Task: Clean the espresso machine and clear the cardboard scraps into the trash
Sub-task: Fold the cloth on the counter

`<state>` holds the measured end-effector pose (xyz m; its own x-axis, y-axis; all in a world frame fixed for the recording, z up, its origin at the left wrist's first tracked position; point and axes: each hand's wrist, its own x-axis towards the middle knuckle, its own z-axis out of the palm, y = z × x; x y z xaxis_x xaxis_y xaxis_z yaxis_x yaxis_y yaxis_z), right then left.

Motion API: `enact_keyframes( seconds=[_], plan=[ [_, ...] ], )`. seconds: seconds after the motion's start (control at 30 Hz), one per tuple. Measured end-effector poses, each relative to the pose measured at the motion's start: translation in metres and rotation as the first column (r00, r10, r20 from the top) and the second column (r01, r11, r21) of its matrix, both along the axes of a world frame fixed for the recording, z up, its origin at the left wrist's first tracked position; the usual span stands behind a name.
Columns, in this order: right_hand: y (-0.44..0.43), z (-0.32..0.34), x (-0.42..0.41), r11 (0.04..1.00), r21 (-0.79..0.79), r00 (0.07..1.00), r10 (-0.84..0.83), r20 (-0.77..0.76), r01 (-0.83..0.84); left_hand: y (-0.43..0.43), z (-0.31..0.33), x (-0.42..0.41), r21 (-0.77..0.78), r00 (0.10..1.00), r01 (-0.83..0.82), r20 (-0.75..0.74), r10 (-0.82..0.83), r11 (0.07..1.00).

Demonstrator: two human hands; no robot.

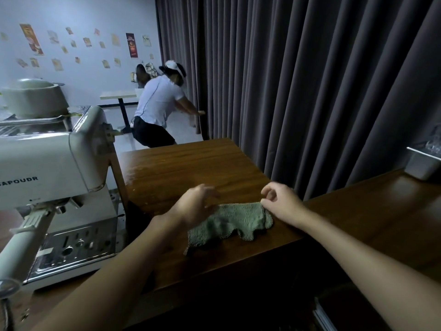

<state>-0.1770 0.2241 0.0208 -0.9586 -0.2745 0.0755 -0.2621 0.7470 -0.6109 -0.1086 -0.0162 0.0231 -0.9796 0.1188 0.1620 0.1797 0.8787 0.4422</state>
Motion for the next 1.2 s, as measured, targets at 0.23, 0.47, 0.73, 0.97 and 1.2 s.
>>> enact_keyframes(
  seconds=[0.23, 0.47, 0.73, 0.97, 1.2],
  plan=[
    [0.002, -0.015, 0.015, 0.932, 0.326, 0.983, 0.121, 0.137, -0.16, 0.008, -0.014, 0.005, -0.34, 0.984, 0.087, 0.179, -0.027, 0.937],
    [0.011, -0.013, 0.015, 0.956, 0.172, 0.958, 0.203, 0.2, -0.239, 0.051, -0.007, 0.006, -0.224, 0.986, 0.165, 0.074, -0.152, 0.96],
    [0.02, -0.034, 0.02, 0.963, 0.264, 0.997, 0.031, 0.069, -0.049, 0.081, -0.033, -0.004, -0.246, 0.984, 0.177, 0.056, -0.169, 0.953],
    [0.02, -0.024, 0.02, 0.985, -0.135, 0.989, 0.117, 0.089, -0.104, 0.077, -0.027, 0.0, 0.219, 0.999, -0.034, -0.03, 0.042, 0.975],
    [0.016, 0.026, 0.027, 0.927, -0.263, 0.962, 0.24, -0.127, -0.266, 0.066, 0.016, 0.002, 0.704, 0.982, -0.085, -0.062, 0.18, 0.705]
  ],
)
